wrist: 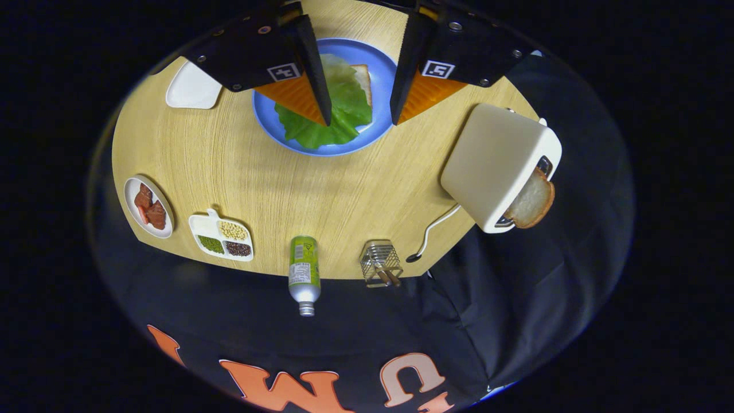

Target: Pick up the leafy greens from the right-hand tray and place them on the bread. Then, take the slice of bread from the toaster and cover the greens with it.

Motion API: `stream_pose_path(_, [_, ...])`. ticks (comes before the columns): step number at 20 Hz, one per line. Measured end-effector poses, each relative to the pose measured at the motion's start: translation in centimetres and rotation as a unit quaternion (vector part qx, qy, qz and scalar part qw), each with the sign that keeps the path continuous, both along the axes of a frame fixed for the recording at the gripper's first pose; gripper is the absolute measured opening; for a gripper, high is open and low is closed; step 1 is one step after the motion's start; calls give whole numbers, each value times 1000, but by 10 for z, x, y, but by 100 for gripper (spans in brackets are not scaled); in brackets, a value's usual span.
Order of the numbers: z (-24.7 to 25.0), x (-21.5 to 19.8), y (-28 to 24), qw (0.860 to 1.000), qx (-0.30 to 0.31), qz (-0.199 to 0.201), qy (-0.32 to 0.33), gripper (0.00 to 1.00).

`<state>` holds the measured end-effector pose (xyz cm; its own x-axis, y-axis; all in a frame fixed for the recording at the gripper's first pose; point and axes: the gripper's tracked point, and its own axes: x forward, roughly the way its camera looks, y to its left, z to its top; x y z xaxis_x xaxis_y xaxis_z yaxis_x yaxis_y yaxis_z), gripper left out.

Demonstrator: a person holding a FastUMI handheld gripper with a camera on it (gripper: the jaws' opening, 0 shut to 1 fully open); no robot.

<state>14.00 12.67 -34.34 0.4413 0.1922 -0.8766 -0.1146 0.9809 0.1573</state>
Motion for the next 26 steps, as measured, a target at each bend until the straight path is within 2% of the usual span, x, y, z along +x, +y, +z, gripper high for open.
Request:
stream_pose_path(3, [18, 3, 30, 1000, 14, 15, 1, 75])
stream_pose_path(9, [51, 19, 91, 998, 34, 54, -9, 92])
stream_pose_path(20, [73, 59, 201, 994, 59, 92, 23, 95])
stream_pose_path(26, [51, 69, 225, 995, 46, 65, 67, 92])
